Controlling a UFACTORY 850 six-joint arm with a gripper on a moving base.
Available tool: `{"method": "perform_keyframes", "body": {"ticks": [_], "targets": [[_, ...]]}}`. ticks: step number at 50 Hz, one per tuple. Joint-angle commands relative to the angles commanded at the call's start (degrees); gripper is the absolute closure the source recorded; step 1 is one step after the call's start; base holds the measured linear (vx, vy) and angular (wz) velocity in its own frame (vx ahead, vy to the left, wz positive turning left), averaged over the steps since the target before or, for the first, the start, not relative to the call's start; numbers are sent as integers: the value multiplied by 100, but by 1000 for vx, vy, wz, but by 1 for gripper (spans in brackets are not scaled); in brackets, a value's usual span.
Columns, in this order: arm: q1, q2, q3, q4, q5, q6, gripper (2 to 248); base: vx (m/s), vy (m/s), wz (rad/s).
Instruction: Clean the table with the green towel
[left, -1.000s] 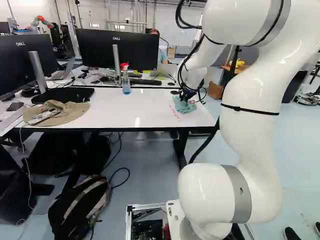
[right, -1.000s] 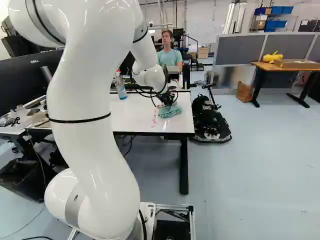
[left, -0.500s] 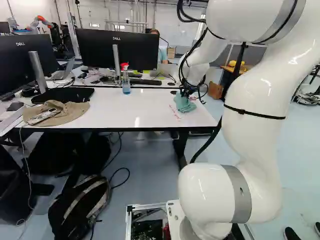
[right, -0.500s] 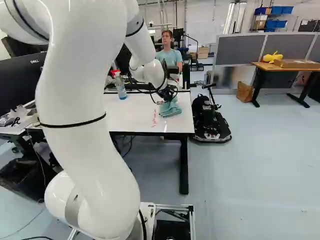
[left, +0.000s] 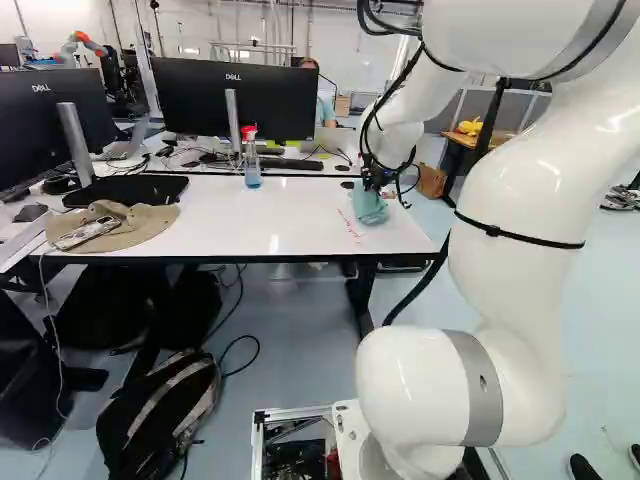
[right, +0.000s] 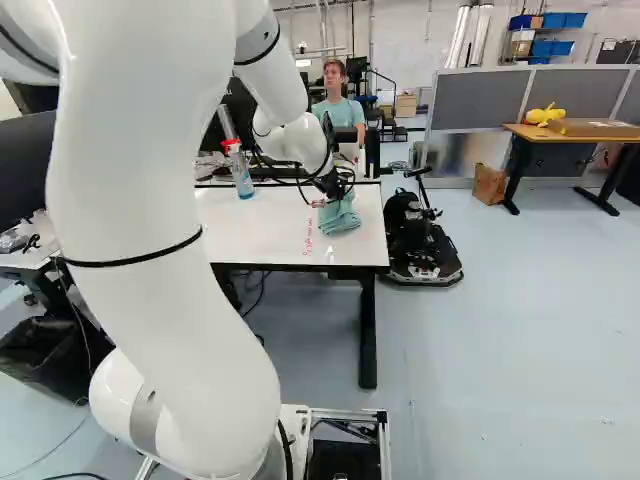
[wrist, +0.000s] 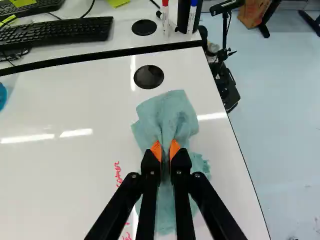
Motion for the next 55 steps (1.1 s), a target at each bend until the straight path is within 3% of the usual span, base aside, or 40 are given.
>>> {"method": "perform_keyframes", "body": {"ticks": [55], "targets": [[-153, 1102, 1193, 0, 0, 0, 212, 0, 0, 0]]}}
